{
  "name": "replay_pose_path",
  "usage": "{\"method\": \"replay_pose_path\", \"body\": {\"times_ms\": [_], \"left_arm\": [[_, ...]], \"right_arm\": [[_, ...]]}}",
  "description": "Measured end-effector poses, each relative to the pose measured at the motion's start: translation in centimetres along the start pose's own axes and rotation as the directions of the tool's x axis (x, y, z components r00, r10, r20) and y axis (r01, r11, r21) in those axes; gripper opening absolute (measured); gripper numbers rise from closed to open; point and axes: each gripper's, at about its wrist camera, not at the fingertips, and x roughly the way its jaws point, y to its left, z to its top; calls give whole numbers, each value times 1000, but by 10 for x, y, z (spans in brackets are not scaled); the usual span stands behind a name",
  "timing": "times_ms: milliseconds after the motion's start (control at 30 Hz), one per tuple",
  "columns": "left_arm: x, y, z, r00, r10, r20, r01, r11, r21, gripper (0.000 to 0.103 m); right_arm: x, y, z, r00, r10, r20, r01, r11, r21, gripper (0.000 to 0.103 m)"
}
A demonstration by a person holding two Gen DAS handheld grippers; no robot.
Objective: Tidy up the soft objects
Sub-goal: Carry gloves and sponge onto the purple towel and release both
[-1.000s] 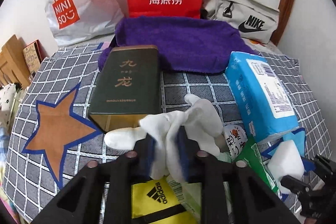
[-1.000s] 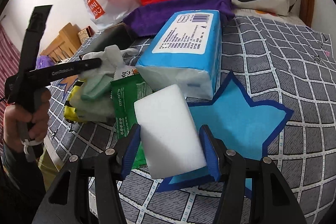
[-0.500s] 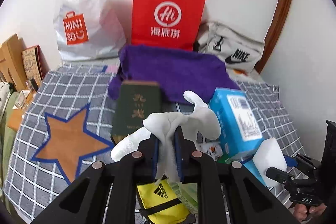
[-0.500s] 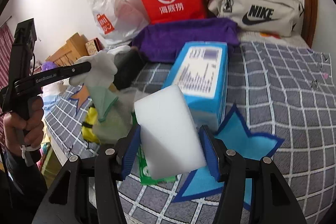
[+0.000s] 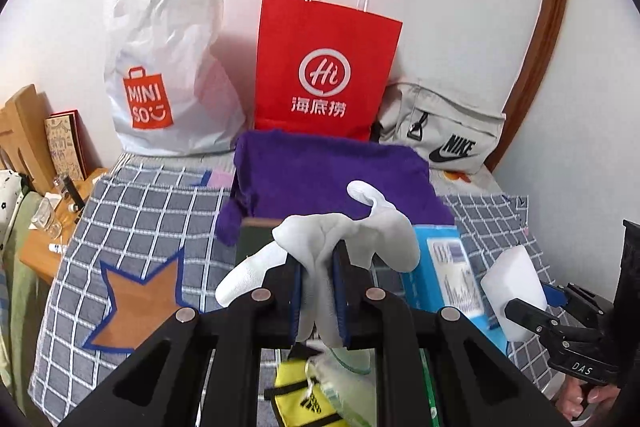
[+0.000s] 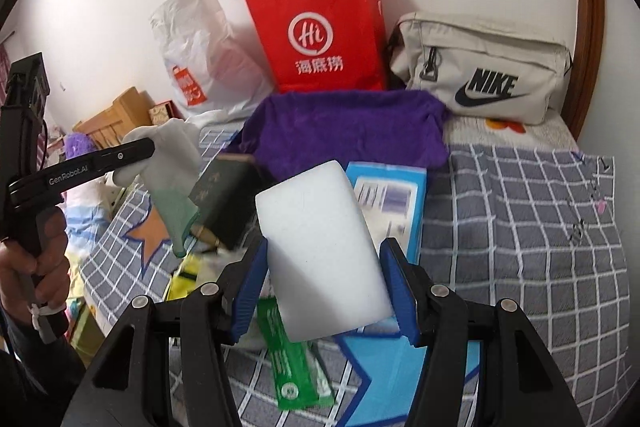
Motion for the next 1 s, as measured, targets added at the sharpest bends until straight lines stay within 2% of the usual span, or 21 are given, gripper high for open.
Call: {"method": "replay_pose_path", "body": {"times_ms": [333, 600, 767, 1000], "left_arm": [[35, 6, 54, 1000, -7, 5, 7, 1000, 7, 14], [79, 14, 82, 1000, 4, -14, -4, 1000, 7, 14], [110, 22, 97, 999, -18, -46, 17, 1000, -19, 14], [144, 22, 120, 997, -15, -70, 15, 1000, 2, 14]], "right_arm": [[27, -19, 57, 998, -50, 31, 49, 998, 37, 57], [73, -37, 101, 998, -65, 18, 64, 997, 45, 57], [103, -46, 126, 998, -63, 3, 63, 997, 45, 57], [142, -56, 154, 996, -93, -12, 93, 995, 22, 57]]}}
